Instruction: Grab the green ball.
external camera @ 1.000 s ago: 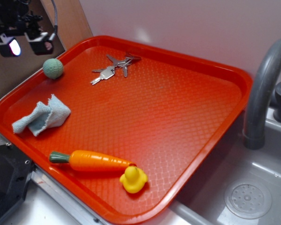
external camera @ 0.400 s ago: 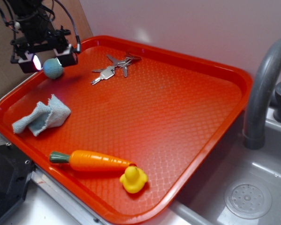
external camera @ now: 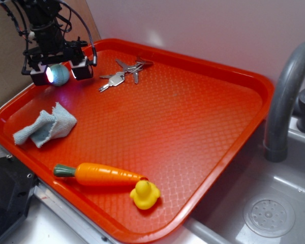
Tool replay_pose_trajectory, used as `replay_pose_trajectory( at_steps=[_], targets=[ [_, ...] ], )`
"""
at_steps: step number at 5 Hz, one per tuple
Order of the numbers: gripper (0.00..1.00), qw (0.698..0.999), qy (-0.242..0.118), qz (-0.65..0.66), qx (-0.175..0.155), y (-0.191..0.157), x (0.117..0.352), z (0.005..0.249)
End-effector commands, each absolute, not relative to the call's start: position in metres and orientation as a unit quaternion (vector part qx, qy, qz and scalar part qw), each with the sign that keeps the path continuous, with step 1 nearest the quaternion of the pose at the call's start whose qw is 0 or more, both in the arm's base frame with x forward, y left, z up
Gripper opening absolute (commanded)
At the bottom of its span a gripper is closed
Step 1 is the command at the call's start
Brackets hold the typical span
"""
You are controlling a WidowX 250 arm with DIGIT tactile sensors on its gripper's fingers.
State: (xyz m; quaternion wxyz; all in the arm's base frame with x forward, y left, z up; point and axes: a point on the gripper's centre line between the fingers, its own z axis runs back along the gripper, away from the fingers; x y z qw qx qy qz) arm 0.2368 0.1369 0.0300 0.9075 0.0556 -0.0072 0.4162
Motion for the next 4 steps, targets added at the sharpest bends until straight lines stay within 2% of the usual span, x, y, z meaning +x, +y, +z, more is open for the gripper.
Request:
replay_pose_trajectory(
  at_steps=[1,3,4],
  targets=[
    [1.0,0.907,-0.041,0.412,0.079,0.164,0.26,0.039],
    [1.0,0.905,-0.057,0.41,0.098,0.179,0.255,0.044],
    [1.0,0.893,-0.061,0.433,0.104,0.202,0.25,0.042]
  ],
)
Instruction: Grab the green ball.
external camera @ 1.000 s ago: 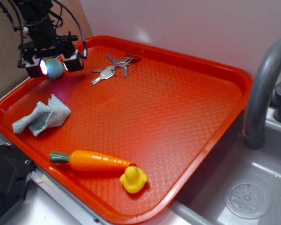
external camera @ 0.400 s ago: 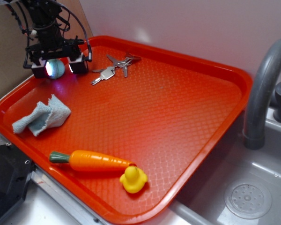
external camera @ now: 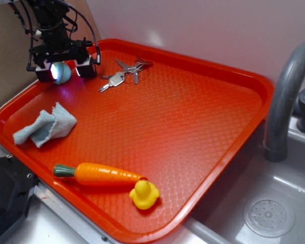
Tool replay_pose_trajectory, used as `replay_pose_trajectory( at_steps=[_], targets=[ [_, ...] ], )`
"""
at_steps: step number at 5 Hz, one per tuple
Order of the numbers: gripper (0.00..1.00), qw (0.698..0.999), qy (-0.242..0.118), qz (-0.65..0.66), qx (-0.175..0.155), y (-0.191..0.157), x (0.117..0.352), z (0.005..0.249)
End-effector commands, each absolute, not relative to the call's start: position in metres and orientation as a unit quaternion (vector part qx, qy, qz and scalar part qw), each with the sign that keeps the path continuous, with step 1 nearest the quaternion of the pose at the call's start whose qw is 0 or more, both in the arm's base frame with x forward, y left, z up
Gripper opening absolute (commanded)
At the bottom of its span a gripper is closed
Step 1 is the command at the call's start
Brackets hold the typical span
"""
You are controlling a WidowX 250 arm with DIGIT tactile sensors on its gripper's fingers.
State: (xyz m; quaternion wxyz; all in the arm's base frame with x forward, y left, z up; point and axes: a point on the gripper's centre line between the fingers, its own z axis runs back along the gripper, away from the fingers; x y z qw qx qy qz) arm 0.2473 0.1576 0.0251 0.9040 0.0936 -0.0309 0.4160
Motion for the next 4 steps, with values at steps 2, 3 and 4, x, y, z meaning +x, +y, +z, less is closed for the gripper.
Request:
replay_pose_trajectory(
  at_steps=[2,3,4],
  targets=[
    [0.0,0.885,-0.056,0.451,0.103,0.214,0.244,0.048],
    [0.0,0.892,-0.059,0.435,0.104,0.208,0.245,0.051],
    [0.0,0.898,-0.059,0.423,0.108,0.201,0.245,0.052]
  ],
)
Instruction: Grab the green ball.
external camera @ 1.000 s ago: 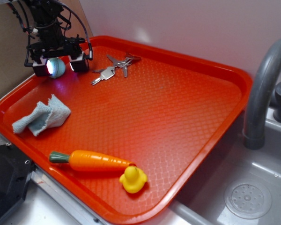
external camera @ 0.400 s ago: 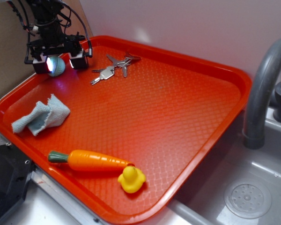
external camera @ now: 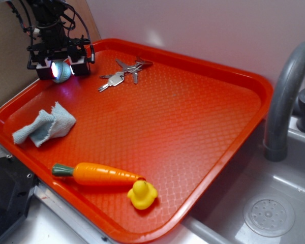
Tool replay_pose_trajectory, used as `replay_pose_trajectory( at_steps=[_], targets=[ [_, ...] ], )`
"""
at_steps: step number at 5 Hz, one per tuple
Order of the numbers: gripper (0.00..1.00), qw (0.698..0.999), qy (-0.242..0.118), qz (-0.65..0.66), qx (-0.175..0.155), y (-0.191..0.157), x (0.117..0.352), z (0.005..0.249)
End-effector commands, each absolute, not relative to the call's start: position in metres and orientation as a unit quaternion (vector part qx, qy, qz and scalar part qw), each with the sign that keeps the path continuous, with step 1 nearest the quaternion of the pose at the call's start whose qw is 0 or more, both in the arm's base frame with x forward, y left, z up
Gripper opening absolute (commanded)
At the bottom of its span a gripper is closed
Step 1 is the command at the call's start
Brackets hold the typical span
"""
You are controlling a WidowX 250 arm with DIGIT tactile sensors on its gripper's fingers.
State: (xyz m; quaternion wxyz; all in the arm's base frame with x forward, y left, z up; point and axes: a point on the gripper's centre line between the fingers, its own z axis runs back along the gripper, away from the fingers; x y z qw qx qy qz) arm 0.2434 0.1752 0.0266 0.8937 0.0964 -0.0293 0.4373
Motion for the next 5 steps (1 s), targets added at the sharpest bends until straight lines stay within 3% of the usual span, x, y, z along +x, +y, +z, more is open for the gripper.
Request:
replay_pose_trajectory(
  at_steps=[1,5],
  targets=[
    [0.0,0.903,-0.057,0.413,0.102,0.198,0.245,0.053],
    [0.0,0.916,-0.044,0.388,0.093,0.191,0.244,0.071]
  ],
)
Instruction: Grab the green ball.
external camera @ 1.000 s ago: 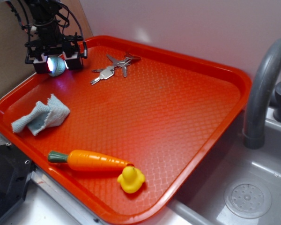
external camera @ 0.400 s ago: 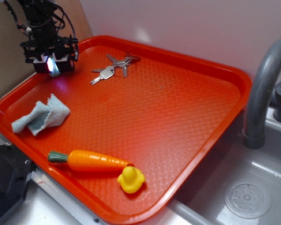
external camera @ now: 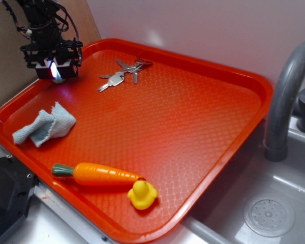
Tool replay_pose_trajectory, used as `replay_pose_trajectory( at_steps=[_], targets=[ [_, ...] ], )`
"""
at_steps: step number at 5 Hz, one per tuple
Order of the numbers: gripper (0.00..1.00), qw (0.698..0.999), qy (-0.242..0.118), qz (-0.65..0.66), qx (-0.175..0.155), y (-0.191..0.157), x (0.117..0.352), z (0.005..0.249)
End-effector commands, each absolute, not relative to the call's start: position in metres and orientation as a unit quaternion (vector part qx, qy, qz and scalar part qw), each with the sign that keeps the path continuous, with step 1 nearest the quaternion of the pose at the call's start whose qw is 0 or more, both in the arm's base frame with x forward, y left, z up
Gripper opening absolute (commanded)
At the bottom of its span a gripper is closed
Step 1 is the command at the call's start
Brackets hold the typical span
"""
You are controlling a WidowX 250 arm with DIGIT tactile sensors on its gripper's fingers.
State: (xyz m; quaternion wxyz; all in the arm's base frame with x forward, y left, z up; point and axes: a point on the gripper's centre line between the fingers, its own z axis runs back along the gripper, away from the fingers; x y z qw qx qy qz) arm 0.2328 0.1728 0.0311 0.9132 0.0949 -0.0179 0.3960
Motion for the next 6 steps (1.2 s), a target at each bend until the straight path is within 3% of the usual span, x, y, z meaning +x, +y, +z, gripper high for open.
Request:
replay_pose_trajectory(
  at_steps=[1,2,3,4,5,6],
  targets=[
    [0.0,0.937,-0.015,0.348,0.006,0.156,0.229,0.118],
    [0.0,0.958,0.042,0.276,-0.066,0.119,0.216,0.168],
    [0.0,0.973,0.037,0.212,-0.084,0.072,0.207,0.219],
    [0.0,0.982,0.014,0.174,-0.067,0.032,0.202,0.267],
    [0.0,0.988,-0.057,0.13,-0.055,0.013,0.194,0.273],
    [0.0,0.989,-0.059,0.121,-0.056,0.016,0.204,0.266]
  ],
)
